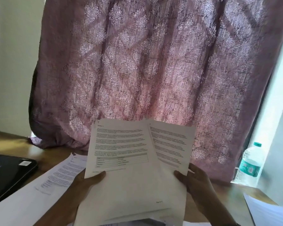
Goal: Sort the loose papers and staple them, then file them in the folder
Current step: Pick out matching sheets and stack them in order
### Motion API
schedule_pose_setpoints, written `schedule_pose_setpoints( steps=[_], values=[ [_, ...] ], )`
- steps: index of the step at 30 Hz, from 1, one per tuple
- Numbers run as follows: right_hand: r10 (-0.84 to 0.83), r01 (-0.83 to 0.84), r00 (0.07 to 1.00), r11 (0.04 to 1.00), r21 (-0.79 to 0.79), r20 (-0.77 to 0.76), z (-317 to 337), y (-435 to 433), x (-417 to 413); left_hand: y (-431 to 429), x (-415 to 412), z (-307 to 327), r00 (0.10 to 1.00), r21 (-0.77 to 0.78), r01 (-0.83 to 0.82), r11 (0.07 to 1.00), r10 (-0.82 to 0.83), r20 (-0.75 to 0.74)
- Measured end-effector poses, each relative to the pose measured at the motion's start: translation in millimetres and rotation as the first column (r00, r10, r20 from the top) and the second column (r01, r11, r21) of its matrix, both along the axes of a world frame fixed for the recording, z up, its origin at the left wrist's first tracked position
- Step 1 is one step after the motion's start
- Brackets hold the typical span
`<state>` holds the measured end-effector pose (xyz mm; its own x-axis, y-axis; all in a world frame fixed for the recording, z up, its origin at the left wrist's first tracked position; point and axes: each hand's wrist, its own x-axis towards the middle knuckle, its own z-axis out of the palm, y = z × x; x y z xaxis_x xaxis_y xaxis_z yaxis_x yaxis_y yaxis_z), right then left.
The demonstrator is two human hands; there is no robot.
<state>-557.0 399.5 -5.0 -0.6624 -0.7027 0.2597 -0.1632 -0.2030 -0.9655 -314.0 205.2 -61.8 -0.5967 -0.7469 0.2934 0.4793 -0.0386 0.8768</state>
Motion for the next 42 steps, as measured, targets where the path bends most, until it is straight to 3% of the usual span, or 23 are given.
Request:
schedule_pose_setpoints(
  steps=[6, 16, 19, 23, 27, 31, 42],
  values=[
    [-0.137, 0.137, 0.99, 0.991, 0.009, -0.014, -5.9, 3.3, -15.6, -2.1, -0.7, 4.6, 0.999, -0.033, -0.04, 0.999, 0.041, 0.029],
    [0.101, -0.099, 0.993, 0.994, -0.035, 0.068, 0.7, 4.6, -5.2, -2.4, -1.3, 4.0, 0.995, -0.071, -0.102, 0.992, 0.102, -0.012],
    [0.194, -0.19, 0.976, 0.98, -0.051, 0.098, 0.9, 4.4, -3.0, 3.2, -4.6, 4.4, 0.987, 0.01, -0.157, 0.988, 0.157, -0.027],
    [0.23, -0.224, 0.961, 0.973, -0.054, 0.155, 0.8, -0.1, 5.2, 2.8, -3.2, 2.9, 0.994, 0.074, -0.097, 0.993, 0.1, -0.038],
    [0.298, -0.294, 0.933, 0.955, -0.048, 0.2, 1.2, -6.5, 22.5, 16.1, -8.9, 6.9, 0.989, 0.006, -0.146, 0.989, 0.146, 0.021],
    [0.264, -0.265, 0.964, 0.963, 0.057, 0.019, -5.0, -11.9, 30.7, 19.5, -5.3, 3.5, 0.966, -0.034, -0.222, 0.974, 0.224, 0.127],
    [0.133, -0.129, 0.987, 0.99, -0.05, 0.092, -3.4, -7.1, 23.2, 26.9, 0.6, 8.9, 0.973, 0.121, -0.076, 0.99, 0.047, 0.227]
  ],
)
